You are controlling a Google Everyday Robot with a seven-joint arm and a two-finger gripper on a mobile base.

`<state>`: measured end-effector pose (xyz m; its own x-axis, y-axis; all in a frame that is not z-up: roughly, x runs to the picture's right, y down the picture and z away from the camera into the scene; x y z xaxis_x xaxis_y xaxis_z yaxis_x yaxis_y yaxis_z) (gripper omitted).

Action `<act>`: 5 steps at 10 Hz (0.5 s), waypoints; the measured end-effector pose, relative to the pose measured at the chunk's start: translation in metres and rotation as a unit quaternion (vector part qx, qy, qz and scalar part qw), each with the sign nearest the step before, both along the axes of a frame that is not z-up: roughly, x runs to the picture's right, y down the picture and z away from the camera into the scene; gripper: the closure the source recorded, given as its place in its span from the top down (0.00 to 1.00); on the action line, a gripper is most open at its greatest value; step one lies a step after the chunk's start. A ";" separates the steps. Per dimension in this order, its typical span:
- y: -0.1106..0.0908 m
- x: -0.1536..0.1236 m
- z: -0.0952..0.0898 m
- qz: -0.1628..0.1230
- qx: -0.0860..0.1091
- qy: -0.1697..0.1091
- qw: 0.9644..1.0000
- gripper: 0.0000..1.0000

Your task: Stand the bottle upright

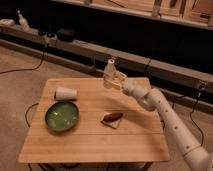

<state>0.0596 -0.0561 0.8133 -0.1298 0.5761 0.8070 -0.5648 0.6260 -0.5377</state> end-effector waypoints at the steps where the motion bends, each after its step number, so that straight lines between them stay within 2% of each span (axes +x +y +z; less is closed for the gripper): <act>1: 0.003 0.001 0.005 -0.001 -0.014 0.004 1.000 0.28; 3: 0.011 0.004 0.017 -0.013 -0.035 0.025 0.999 0.28; 5: 0.020 0.007 0.025 -0.025 -0.042 0.040 0.998 0.28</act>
<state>0.0665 -0.0363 0.8385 -0.0359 0.6462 0.7623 -0.5772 0.6093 -0.5437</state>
